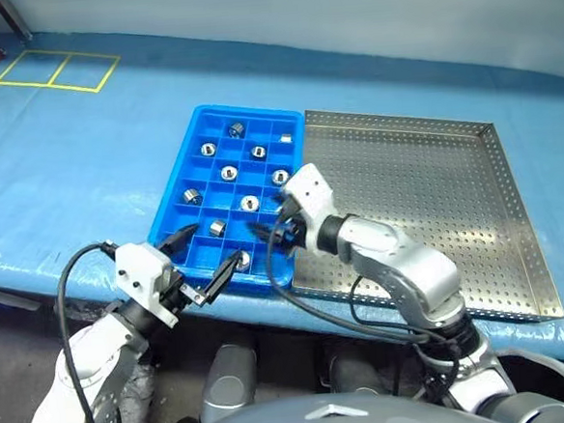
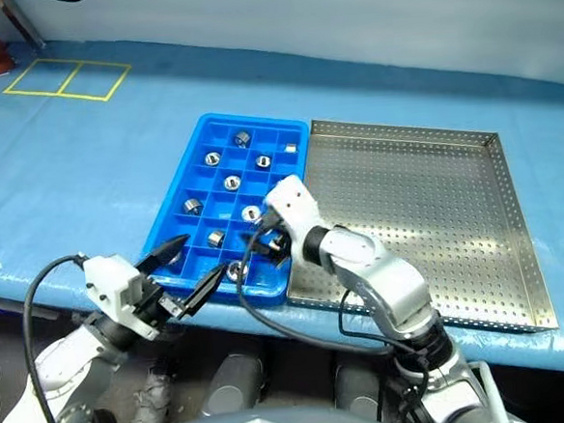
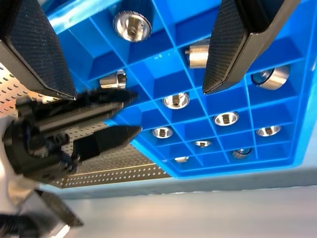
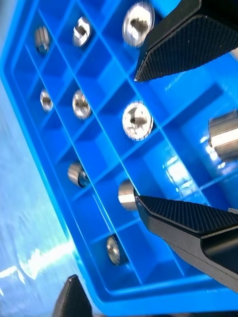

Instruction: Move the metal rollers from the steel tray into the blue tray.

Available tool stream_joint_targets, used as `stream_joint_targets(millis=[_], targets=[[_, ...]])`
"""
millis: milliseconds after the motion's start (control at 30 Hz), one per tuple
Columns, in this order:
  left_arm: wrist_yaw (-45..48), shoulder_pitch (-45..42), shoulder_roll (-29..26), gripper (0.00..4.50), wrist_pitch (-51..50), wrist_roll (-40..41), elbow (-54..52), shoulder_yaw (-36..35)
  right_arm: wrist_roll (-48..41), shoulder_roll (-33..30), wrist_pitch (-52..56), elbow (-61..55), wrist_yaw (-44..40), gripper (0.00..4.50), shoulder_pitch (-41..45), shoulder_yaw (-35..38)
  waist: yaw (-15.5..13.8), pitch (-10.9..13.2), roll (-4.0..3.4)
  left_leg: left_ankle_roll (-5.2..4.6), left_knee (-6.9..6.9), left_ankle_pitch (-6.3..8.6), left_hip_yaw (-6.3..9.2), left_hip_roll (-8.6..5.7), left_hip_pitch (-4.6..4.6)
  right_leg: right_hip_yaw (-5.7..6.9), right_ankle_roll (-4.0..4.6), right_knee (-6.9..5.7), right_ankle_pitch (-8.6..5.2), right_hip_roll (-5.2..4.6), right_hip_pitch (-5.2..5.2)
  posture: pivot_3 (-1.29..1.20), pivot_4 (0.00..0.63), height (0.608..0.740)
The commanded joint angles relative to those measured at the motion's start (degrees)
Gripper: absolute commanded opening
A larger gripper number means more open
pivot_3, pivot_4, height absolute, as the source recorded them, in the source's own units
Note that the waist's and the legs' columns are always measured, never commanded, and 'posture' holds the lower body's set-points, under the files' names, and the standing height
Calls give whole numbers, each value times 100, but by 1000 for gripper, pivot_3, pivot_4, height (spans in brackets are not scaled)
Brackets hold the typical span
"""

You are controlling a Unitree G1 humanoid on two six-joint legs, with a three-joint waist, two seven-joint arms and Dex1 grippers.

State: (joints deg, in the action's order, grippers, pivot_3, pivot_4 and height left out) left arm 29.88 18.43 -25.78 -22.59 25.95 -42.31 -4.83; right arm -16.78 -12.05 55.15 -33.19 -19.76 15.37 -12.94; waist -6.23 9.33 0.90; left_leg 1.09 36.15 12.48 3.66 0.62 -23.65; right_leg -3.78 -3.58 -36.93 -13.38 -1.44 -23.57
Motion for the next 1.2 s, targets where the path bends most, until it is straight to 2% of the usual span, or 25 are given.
stream_joint_targets(millis=[33, 133, 300, 500, 1200], targets=[[66, -333, -29, 4500, 3, 95, 181, 19, 129, -131, -606, -526, 166, 3872, -376, 380, 73, -1, 0, 0, 0, 0, 0, -1, 0, 0, 0, 1, 0, -1, 0, 152, 150, 740], [140, -721, 0, 4500, -8, 175, 458, 59, 268, -407, -769, -674, 277, 3872, -995, 686, 211, -2, 2, 0, 0, 0, -6, -3, 1, -5, -3, 2, 2, -3, 2, 107, 150, 740], [14, -1240, 121, 4500, 38, 116, 978, 32, 165, -328, -1245, -708, 366, 3872, -1895, 1244, 461, -3, -1, -1, 2, 0, -6, 0, 7, -7, -3, -6, 2, -1, 6, 51, 150, 740], [-1, -1503, 199, 4500, 115, -84, 1469, 183, 167, -204, -1703, -854, 465, 3872, -2601, 1329, 718, -4, -2, -1, 6, 0, -9, 1, 11, -12, -8, -10, 4, 0, 8, 9, 150, 740], [26, -1618, 177, 4500, 117, -388, 1570, 308, 208, -99, -2001, -739, 607, 3872, -2654, 1053, 775, -3, -2, -3, 75, 1, -9, 0, 6, -16, -12, -49, 7, 0, 14, 10, 150, 740]])
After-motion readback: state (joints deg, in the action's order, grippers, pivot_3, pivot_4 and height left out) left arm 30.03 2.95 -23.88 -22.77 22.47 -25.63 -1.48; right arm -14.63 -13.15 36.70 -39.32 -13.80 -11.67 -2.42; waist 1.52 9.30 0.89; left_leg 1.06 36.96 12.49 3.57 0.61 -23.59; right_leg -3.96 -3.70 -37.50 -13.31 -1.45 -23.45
